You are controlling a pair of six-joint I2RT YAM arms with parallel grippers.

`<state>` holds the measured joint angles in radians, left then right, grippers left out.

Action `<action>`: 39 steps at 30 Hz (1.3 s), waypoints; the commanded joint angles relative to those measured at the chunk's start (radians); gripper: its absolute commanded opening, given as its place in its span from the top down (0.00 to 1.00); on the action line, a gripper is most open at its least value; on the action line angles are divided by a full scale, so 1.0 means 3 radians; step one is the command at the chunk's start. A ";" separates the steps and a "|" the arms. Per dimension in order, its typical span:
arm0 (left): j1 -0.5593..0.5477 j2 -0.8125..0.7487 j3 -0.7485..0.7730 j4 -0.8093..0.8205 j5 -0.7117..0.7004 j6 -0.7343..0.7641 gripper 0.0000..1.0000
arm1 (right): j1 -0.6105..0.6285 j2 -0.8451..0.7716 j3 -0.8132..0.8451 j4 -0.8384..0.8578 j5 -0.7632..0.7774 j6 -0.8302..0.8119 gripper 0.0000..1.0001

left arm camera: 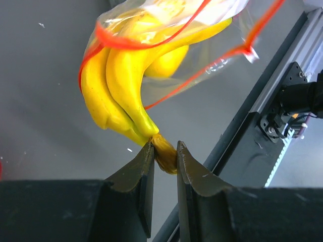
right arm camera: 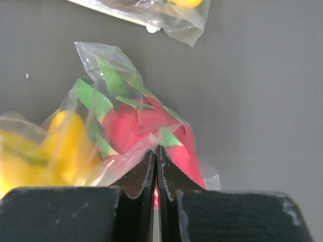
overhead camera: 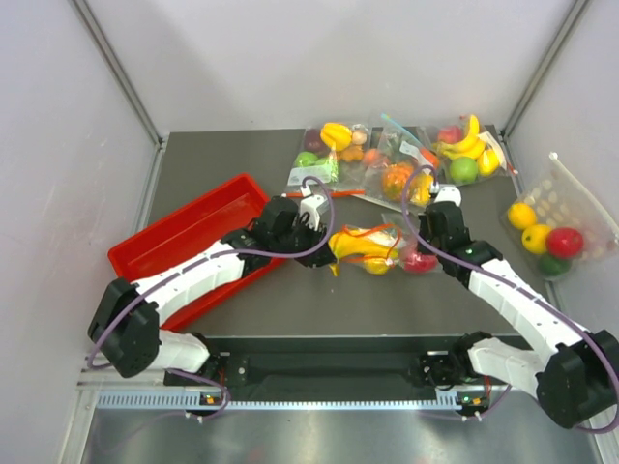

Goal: Open the zip-top bag and remove the fake food

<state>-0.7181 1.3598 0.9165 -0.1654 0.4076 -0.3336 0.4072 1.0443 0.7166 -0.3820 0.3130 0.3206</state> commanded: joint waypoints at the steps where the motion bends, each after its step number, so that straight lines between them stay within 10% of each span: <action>1: -0.0004 -0.0206 0.0049 -0.0149 0.0379 0.0166 1.00 | -0.0161 0.0042 0.0178 0.0210 0.0225 -0.0123 1.00; 20: 0.0123 -0.0754 0.0100 -0.0671 -0.0423 0.0263 1.00 | -0.0345 0.0006 -0.0011 0.0307 0.0051 -0.0138 1.00; 39: 0.1524 -0.1306 -0.0059 -0.0834 -0.0815 0.0335 1.00 | -0.0360 -0.0188 -0.0047 0.0256 -0.0133 -0.0159 1.00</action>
<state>-0.3099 1.0069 0.9035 -0.4316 0.2226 -0.2504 0.3161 1.0206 0.6945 -0.3408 0.2852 0.2874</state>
